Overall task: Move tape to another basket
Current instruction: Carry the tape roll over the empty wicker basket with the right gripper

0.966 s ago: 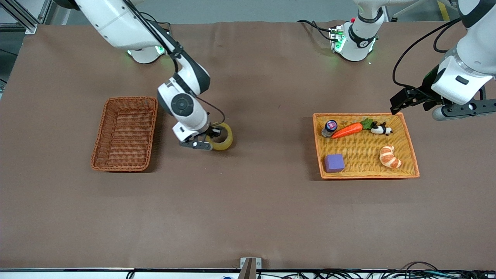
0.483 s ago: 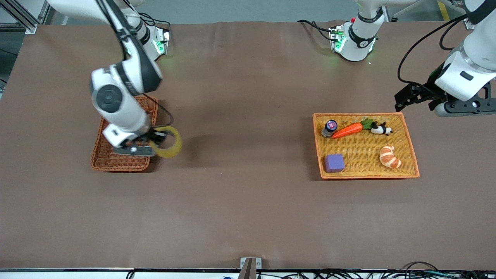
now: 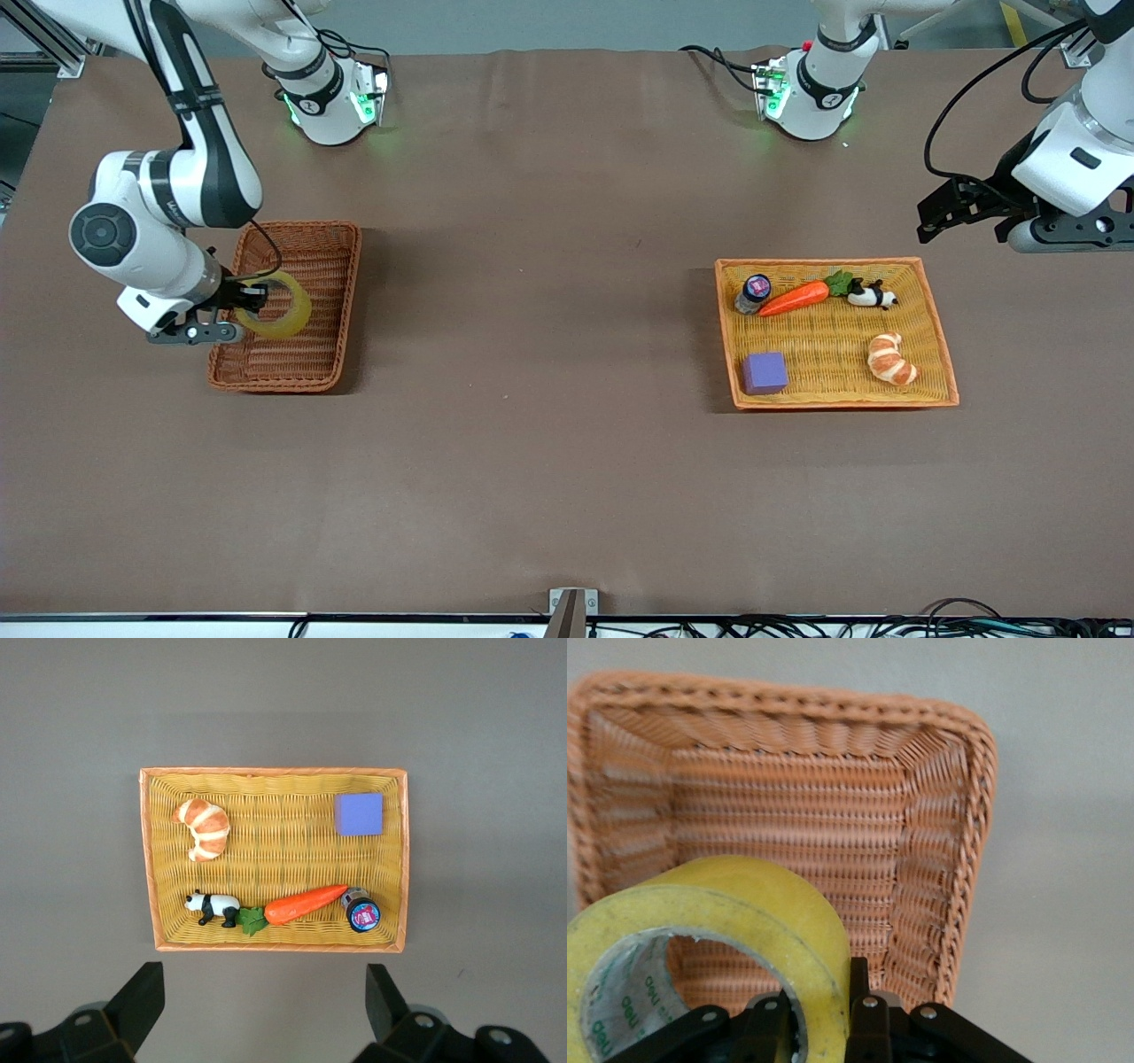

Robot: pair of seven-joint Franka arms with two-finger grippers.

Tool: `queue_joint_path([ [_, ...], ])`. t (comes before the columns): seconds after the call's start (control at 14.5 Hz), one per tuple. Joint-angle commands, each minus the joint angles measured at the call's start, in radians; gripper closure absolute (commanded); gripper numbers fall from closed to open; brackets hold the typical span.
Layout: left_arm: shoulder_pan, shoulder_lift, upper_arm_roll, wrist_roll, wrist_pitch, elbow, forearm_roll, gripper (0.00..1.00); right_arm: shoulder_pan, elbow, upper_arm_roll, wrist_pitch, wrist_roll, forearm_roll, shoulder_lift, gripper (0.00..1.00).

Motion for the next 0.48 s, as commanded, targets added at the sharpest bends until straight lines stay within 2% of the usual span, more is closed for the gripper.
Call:
queue_joint_path([
  [0.0, -0.007, -0.002, -0.001, -0.011, 0.011, -0.013, 0.032, 0.00, -0.013, -0.131, 0.007, 0.156, -0.005, -0.003, -0.016, 0.99],
  [0.28, -0.001, 0.001, -0.018, -0.015, 0.018, -0.014, 0.033, 0.00, -0.025, -0.156, 0.007, 0.251, -0.004, 0.000, 0.051, 0.97],
  [0.41, -0.001, 0.003, -0.018, -0.015, 0.018, -0.014, 0.032, 0.00, -0.036, -0.156, 0.007, 0.273, -0.015, 0.000, 0.076, 0.89],
])
